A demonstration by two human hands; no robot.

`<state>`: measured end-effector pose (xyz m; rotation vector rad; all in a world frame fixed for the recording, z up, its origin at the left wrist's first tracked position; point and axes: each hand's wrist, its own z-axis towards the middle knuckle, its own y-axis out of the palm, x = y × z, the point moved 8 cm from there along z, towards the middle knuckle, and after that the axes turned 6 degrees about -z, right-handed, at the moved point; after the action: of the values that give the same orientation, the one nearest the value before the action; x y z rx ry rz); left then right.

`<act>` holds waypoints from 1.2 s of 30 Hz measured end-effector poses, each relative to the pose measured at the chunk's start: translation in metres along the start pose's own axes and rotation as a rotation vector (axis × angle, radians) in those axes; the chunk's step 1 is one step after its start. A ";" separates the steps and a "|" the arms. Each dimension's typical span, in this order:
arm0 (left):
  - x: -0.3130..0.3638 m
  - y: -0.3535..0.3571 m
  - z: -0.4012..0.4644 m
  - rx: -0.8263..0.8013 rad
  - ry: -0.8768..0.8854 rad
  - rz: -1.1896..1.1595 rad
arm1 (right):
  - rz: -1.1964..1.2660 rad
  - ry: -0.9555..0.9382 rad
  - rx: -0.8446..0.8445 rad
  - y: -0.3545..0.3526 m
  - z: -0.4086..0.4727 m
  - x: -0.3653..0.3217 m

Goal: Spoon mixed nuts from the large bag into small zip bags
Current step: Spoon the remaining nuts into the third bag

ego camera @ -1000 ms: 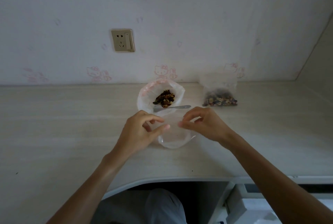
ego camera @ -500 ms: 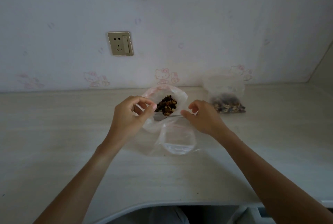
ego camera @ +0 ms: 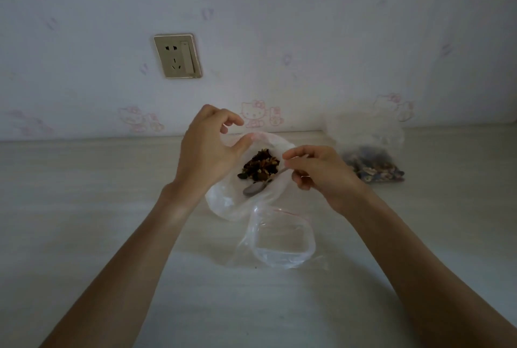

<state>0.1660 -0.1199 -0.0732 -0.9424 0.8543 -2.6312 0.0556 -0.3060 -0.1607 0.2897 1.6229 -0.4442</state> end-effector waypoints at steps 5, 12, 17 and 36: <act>-0.023 0.041 0.007 -0.297 -0.151 0.146 | 0.104 -0.046 0.058 -0.004 -0.001 -0.001; -0.028 0.047 -0.002 -0.207 -0.175 0.171 | -0.020 -0.177 -0.013 -0.005 -0.010 -0.019; -0.038 0.038 -0.007 -0.115 -0.250 0.072 | -0.131 -0.220 0.024 -0.007 -0.008 -0.019; -0.064 0.077 -0.026 -0.268 -0.464 -0.384 | -0.103 -0.109 0.171 -0.001 -0.013 -0.002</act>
<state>0.1995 -0.1459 -0.1679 -1.8598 0.9917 -2.4397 0.0443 -0.3005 -0.1577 0.3055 1.5004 -0.6686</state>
